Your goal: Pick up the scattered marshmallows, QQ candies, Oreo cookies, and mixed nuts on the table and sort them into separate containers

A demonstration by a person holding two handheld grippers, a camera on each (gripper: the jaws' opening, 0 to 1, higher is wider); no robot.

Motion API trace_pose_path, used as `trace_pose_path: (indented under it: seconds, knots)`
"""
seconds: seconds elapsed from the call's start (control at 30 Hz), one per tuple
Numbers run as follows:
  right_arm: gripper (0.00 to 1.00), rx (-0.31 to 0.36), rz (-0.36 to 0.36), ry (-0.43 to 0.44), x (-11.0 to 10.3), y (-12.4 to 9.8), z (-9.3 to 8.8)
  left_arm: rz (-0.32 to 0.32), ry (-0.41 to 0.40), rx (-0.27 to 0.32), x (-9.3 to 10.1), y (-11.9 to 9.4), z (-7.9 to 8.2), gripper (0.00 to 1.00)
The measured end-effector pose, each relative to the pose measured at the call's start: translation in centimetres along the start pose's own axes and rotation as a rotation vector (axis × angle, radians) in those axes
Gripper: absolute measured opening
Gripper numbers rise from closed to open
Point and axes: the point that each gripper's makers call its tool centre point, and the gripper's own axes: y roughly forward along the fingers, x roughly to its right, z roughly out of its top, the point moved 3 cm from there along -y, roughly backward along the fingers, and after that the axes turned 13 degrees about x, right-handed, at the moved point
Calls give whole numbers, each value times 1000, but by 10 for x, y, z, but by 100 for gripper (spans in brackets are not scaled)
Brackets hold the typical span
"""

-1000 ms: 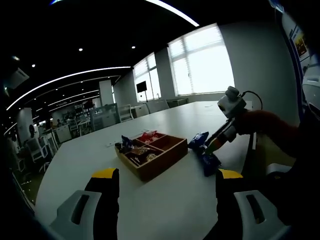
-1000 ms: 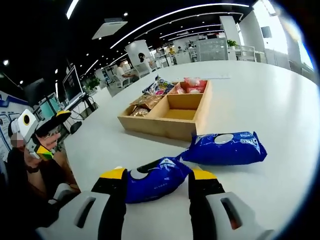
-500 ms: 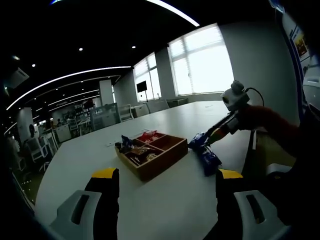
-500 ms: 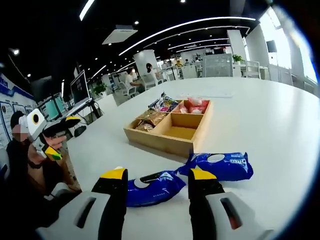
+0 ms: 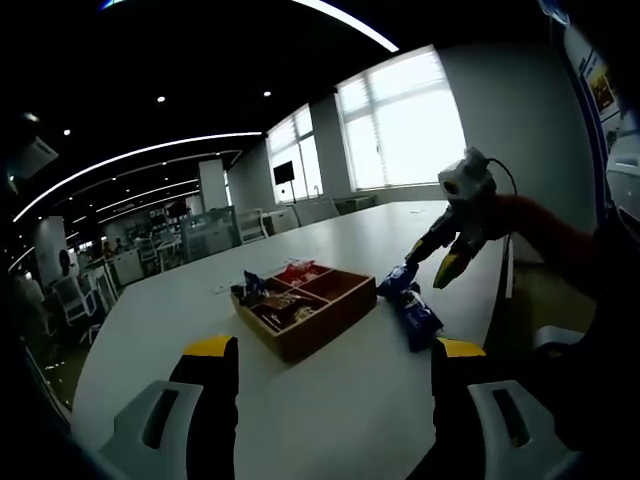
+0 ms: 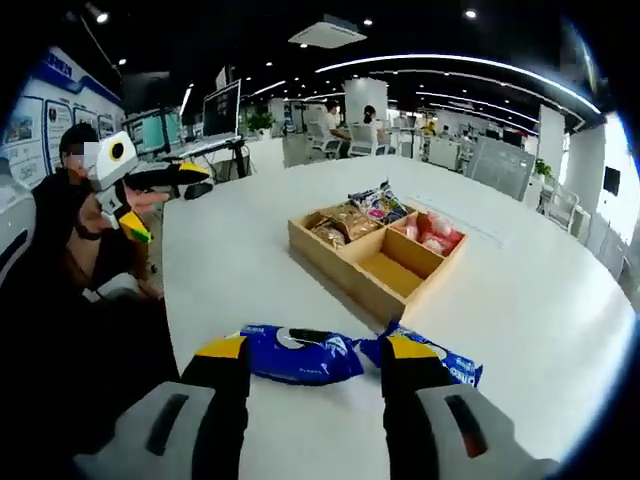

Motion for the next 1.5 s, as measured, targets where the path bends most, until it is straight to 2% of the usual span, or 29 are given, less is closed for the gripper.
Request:
trace_pose_path:
  seconds: [0.07, 0.17, 0.27, 0.37, 0.47, 0.7, 0.8, 0.87, 1.07, 1.5]
  knots:
    - [49, -39, 58, -94, -3, 2, 1, 2, 0, 2, 0, 0, 1, 83]
    - [49, -92, 117, -180, -7, 3, 2, 5, 1, 1, 0, 0, 1, 83]
    - [49, -126, 189, -262, -11, 7, 3, 4, 1, -1, 0, 0, 1, 83]
    - [49, -163, 274, -382, -15, 13, 1, 3, 1, -4, 0, 0, 0, 83]
    - [50, -186, 325, -475, -17, 21, 1, 4, 1, -4, 0, 0, 0, 83]
    - [47, -233, 454, -610, -26, 33, -1, 5, 4, -4, 0, -1, 1, 83]
    - [44, -246, 491, -611, -28, 37, -5, 7, 2, -4, -1, -2, 1, 83]
    - [40, -288, 508, -618, -25, 38, -11, 7, 3, -7, -2, -2, 0, 83]
    - [39, -331, 560, -657, -26, 42, -21, 7, 3, -6, -3, -2, 0, 83]
    - [32, -374, 574, -691, -25, 51, -25, 9, 2, -6, -3, -3, -1, 82]
